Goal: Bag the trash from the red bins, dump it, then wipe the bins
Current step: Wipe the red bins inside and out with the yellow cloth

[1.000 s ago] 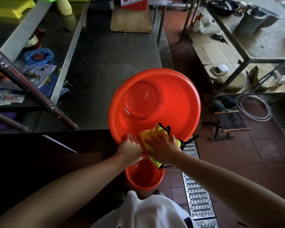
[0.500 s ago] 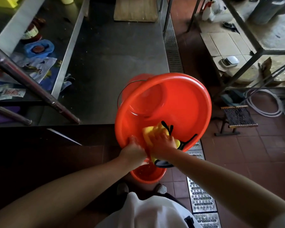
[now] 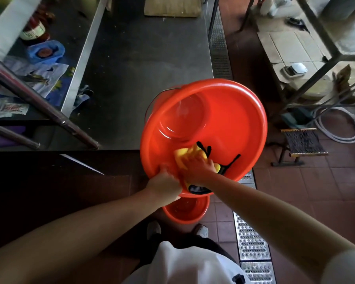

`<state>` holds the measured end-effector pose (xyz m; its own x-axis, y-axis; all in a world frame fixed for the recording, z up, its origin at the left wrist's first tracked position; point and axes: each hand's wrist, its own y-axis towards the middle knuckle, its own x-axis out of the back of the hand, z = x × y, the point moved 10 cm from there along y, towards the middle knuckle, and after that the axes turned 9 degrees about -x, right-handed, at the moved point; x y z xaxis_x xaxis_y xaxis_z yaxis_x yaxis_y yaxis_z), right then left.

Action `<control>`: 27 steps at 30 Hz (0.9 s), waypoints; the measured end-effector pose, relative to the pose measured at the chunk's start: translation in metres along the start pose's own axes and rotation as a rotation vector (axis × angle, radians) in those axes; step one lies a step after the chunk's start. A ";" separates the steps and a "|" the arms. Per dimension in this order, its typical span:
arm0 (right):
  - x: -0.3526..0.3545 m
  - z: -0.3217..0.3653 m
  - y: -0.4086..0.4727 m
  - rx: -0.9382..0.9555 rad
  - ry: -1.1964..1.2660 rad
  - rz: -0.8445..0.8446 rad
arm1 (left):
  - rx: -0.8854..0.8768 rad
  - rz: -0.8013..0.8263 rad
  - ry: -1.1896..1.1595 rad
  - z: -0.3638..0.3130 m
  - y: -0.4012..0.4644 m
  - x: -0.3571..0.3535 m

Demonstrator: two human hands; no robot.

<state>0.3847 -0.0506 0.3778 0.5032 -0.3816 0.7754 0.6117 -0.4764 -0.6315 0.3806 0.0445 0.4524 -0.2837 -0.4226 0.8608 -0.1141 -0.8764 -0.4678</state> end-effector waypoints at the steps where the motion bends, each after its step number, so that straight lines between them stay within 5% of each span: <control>1: -0.001 0.002 0.002 0.026 0.026 0.005 | -0.006 0.004 0.012 0.000 0.000 0.000; 4: 0.005 -0.023 0.014 0.077 -0.105 -0.078 | 0.002 0.045 0.059 -0.002 0.002 -0.003; 8: 0.020 -0.069 0.038 -0.088 -0.272 -0.171 | -0.003 0.109 0.089 -0.002 0.004 -0.002; 14: -0.006 -0.003 0.040 -0.039 0.093 0.012 | -0.031 0.152 0.157 0.001 -0.006 0.009; 21: 0.021 -0.060 0.068 -0.070 -0.174 -0.143 | 0.008 0.117 0.157 0.000 0.007 -0.008; 24: 0.024 -0.045 0.075 -0.130 -0.005 -0.173 | 0.001 0.126 0.104 0.005 0.002 0.004; 27: 0.003 0.005 0.079 -0.048 0.077 -0.034 | -0.003 0.001 0.096 0.005 -0.002 0.018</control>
<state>0.4380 -0.0856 0.3302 0.4335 -0.4232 0.7956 0.5964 -0.5271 -0.6053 0.3809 0.0374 0.4697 -0.3737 -0.3996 0.8371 -0.1169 -0.8749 -0.4699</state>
